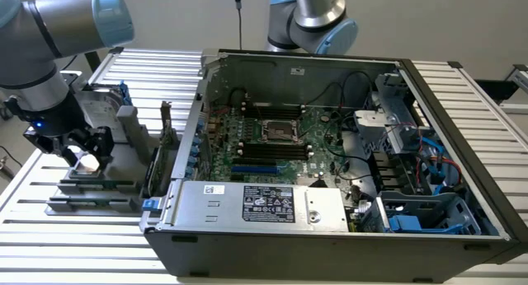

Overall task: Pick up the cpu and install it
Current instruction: 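Pick up the cpu and move it towards the insertion slot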

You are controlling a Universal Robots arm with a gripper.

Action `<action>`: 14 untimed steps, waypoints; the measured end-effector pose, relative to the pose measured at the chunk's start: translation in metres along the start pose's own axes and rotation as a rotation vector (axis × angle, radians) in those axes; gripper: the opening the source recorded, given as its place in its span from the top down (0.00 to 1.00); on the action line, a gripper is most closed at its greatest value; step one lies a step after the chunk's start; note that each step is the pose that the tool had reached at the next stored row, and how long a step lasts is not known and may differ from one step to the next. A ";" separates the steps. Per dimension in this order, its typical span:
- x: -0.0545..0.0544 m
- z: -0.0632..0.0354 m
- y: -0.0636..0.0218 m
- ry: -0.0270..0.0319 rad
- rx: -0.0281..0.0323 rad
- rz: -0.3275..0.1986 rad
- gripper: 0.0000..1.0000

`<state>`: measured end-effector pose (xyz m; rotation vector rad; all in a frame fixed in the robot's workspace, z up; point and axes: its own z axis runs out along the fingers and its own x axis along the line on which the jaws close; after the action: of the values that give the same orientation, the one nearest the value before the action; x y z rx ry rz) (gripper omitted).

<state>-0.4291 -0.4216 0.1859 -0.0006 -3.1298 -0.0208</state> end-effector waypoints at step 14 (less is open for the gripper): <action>0.000 0.0004 0.0004 0.0000 0.0000 0.000 0.45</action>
<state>-0.4291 -0.4212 0.1854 -0.0006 -3.1298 -0.0207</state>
